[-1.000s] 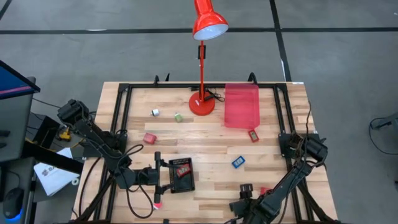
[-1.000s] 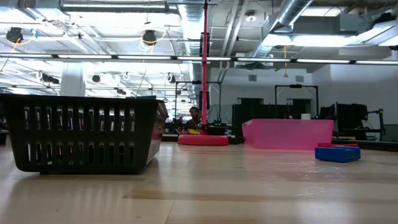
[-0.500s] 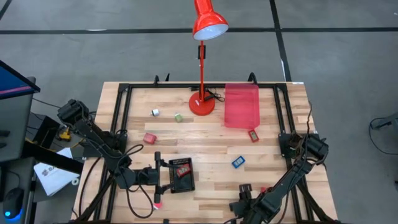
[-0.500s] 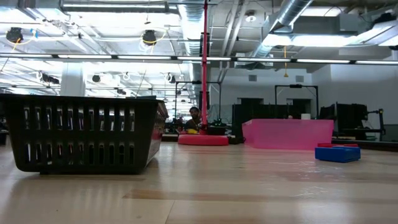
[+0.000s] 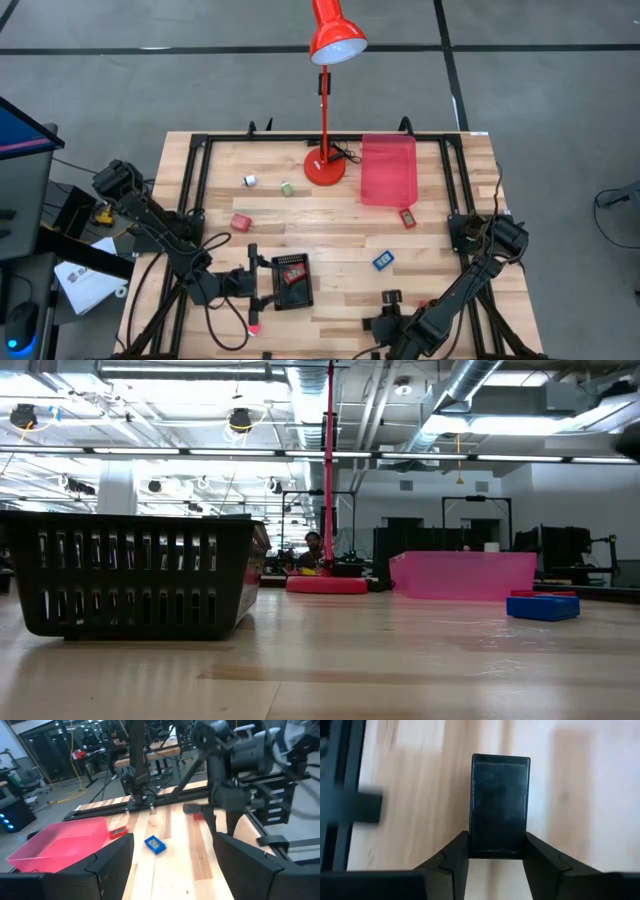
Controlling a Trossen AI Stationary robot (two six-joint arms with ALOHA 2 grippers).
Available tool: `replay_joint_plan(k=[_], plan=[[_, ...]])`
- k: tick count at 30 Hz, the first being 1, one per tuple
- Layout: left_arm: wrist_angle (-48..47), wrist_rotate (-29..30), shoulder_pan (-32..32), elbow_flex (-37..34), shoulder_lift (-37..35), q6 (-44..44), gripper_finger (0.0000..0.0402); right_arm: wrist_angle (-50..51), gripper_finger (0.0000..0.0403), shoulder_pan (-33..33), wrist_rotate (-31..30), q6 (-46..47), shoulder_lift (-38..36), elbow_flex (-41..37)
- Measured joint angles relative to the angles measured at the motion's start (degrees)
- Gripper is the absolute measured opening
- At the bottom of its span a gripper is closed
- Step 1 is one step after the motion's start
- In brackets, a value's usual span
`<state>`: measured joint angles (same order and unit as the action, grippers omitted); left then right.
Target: Pick & Place Office items
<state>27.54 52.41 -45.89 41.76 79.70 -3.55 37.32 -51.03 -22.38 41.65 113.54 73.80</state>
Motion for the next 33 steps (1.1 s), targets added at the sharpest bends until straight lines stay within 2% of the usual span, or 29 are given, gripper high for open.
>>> replay_joint_plan(k=[7,12,17,22,28,33], plan=[[0.3,0.7,2.1,1.4,6.5,-0.8,0.0269,0.1,0.0141,0.9,-11.9,-5.2,-6.5,0.1],[0.3,2.2,2.9,7.2,14.2,-4.9,0.0269,-0.3,0.0142,1.8,-16.6,-9.8,-10.1,0.1],[0.3,2.1,2.9,16.3,22.8,-10.1,0.028,-2.7,0.0142,3.2,-17.0,-14.3,-11.6,0.1],[-0.8,-2.7,3.2,22.6,26.9,-10.6,0.0312,-5.4,0.0143,4.4,-16.2,-18.5,-11.1,0.1],[-1.6,-3.3,3.9,23.1,26.8,-7.7,0.0353,-9.7,0.0143,5.0,-15.6,-22.9,-11.1,0.1],[-1.3,-4.8,5.2,23.1,27.2,-6.9,0.0367,-10.9,0.0144,6.1,-15.3,-26.5,-11.1,0.1]])
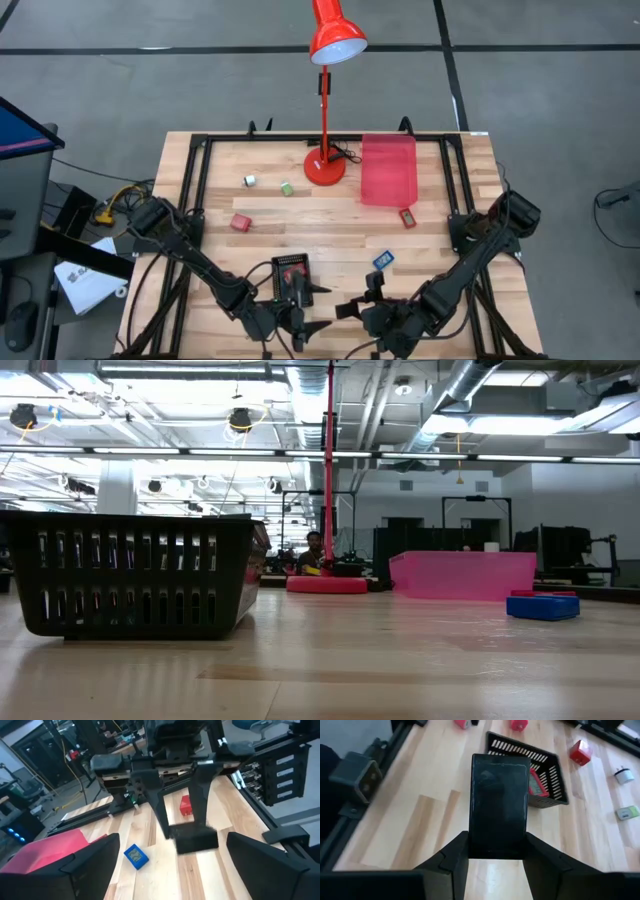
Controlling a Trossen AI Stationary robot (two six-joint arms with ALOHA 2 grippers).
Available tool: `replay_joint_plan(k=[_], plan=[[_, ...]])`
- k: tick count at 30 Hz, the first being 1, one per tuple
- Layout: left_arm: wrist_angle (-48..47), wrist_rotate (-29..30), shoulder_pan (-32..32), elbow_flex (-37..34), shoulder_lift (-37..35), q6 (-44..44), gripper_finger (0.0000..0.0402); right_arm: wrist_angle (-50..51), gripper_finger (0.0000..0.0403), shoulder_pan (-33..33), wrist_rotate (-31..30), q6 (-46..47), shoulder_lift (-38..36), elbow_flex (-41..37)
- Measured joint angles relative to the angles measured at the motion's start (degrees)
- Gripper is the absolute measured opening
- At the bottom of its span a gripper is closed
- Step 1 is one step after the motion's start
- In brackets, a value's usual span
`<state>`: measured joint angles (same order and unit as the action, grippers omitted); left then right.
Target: Pick & Place Office items
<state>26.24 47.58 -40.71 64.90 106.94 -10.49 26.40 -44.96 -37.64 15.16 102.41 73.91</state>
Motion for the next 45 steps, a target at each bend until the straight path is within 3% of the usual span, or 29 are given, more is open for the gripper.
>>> replay_joint_plan(k=[6,23,36,45], plan=[[0.5,-2.1,0.3,0.0,0.0,0.5,0.0369,-0.9,0.0144,1.9,-0.6,-3.0,0.0,0.0],[-0.8,-0.4,1.1,0.0,0.0,1.4,0.0351,-9.3,0.0144,2.4,-1.2,-11.2,0.0,0.0],[-1.4,-0.4,1.5,0.0,0.0,2.4,0.0283,-9.3,0.0144,2.4,-1.4,-11.7,0.0,0.1],[-1.5,-0.6,1.5,0.0,0.0,3.5,0.0209,-9.3,0.0144,2.5,-1.9,-11.5,0.0,0.1]])
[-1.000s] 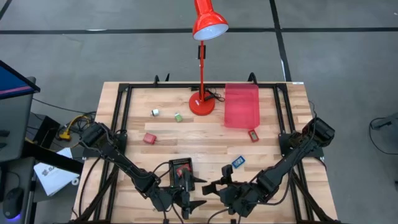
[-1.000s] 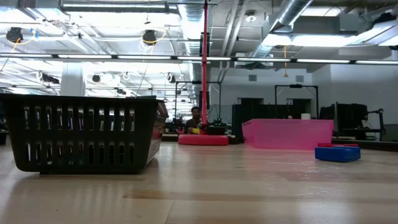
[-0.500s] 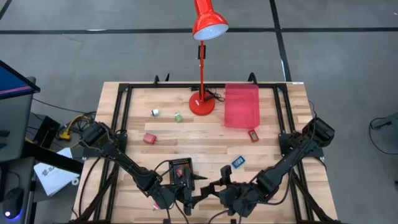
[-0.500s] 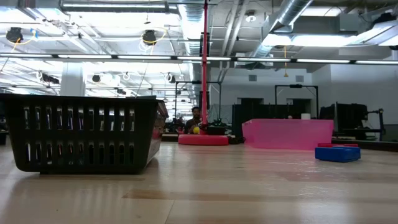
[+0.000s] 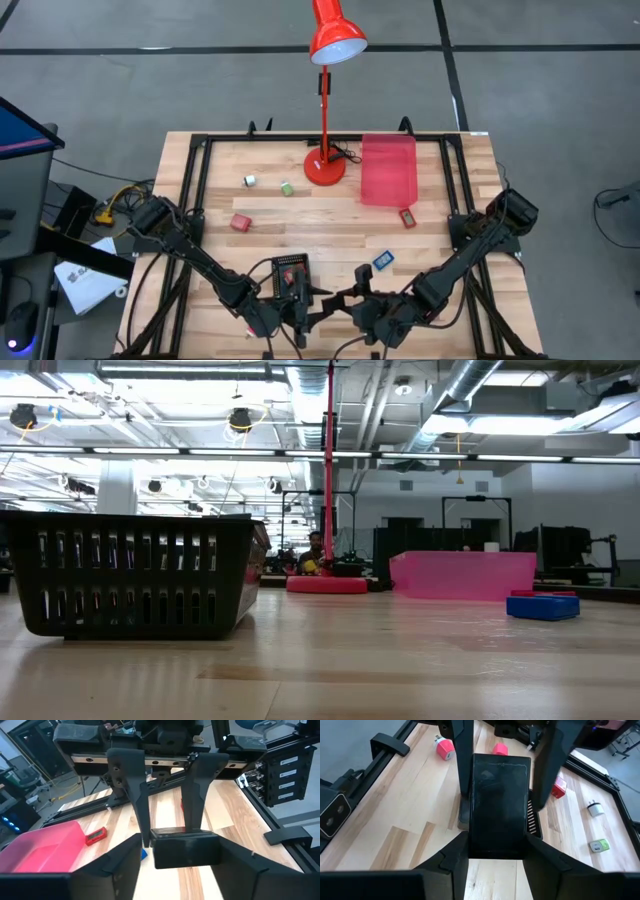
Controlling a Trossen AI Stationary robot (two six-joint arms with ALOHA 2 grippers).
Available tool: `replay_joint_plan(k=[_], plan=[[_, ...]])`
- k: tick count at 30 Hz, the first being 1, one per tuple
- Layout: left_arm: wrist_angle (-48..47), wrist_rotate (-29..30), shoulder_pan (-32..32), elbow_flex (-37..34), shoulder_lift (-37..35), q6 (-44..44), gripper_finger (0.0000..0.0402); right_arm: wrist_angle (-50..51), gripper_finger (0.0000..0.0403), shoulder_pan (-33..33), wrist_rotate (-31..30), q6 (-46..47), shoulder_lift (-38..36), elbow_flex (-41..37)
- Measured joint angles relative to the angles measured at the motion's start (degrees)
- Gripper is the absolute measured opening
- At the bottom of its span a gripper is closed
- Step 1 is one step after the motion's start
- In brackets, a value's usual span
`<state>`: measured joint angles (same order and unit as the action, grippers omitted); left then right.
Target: Pick & Place Office items
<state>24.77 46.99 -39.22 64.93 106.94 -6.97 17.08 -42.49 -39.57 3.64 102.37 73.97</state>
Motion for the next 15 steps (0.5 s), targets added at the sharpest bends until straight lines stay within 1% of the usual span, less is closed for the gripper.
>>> replay_joint_plan(k=[5,7,10,13,15], plan=[[-0.2,0.5,0.0,0.0,0.0,0.4,0.0162,0.2,0.0144,0.6,-0.1,0.2,0.0,0.0],[-0.2,0.6,0.0,0.0,0.0,0.4,0.0153,0.2,0.0144,0.6,-0.2,0.3,0.0,0.0],[-0.2,0.6,0.0,0.0,0.0,0.4,0.0156,0.1,0.0144,0.6,-0.1,0.3,0.0,0.0],[-0.1,0.4,0.0,0.0,0.0,0.5,0.0172,0.0,0.0145,0.6,0.1,0.2,0.0,0.0],[0.0,0.2,0.0,0.0,0.0,0.5,0.0174,0.0,0.0148,0.6,0.2,0.2,0.0,0.0]])
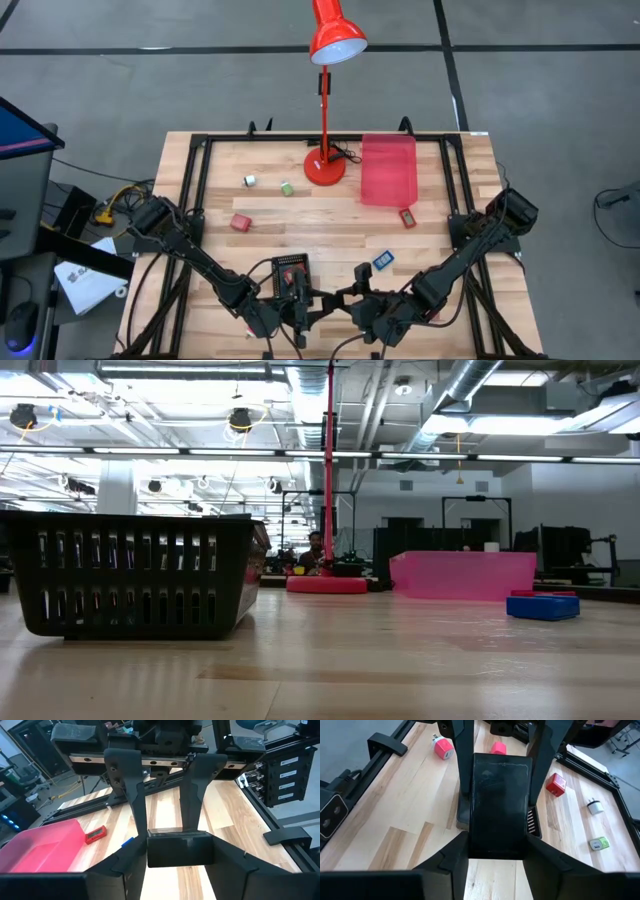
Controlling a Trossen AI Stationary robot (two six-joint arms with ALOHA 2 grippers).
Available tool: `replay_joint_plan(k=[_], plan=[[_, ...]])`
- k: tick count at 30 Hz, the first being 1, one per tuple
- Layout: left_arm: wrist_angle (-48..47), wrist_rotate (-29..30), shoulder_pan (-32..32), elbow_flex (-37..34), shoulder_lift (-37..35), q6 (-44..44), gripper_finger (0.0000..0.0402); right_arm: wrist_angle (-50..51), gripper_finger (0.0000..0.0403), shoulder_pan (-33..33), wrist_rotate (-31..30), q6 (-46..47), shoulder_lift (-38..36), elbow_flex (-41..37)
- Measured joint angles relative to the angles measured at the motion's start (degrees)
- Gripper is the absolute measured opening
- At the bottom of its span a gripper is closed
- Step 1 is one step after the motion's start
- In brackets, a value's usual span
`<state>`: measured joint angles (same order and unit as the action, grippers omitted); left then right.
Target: Pick & Place Office items
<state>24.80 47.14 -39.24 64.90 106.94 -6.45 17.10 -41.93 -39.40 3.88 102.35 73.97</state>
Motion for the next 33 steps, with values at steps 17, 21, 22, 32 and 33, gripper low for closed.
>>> replay_joint_plan(k=[17,21,22,32,33], plan=[[-12.6,12.3,-0.4,0.0,-4.9,2.6,0.0157,7.2,0.0235,-4.5,-5.9,9.5,0.0,0.0],[-25.1,13.8,-0.3,-0.3,-7.4,11.7,0.0158,13.1,0.0234,-7.5,-7.5,18.2,0.0,0.0],[-27.3,13.8,-0.4,-0.7,-8.2,14.2,0.0163,14.3,0.0234,-8.1,-8.4,20.2,0.0,0.0],[-29.6,6.7,-0.9,-14.2,-16.2,32.6,0.0157,21.8,0.0234,-16.5,-15.8,39.0,0.0,0.0],[-29.9,4.9,-0.9,-15.6,-17.1,34.0,0.0156,22.8,0.0234,-17.2,-16.8,40.8,-0.1,0.2]])
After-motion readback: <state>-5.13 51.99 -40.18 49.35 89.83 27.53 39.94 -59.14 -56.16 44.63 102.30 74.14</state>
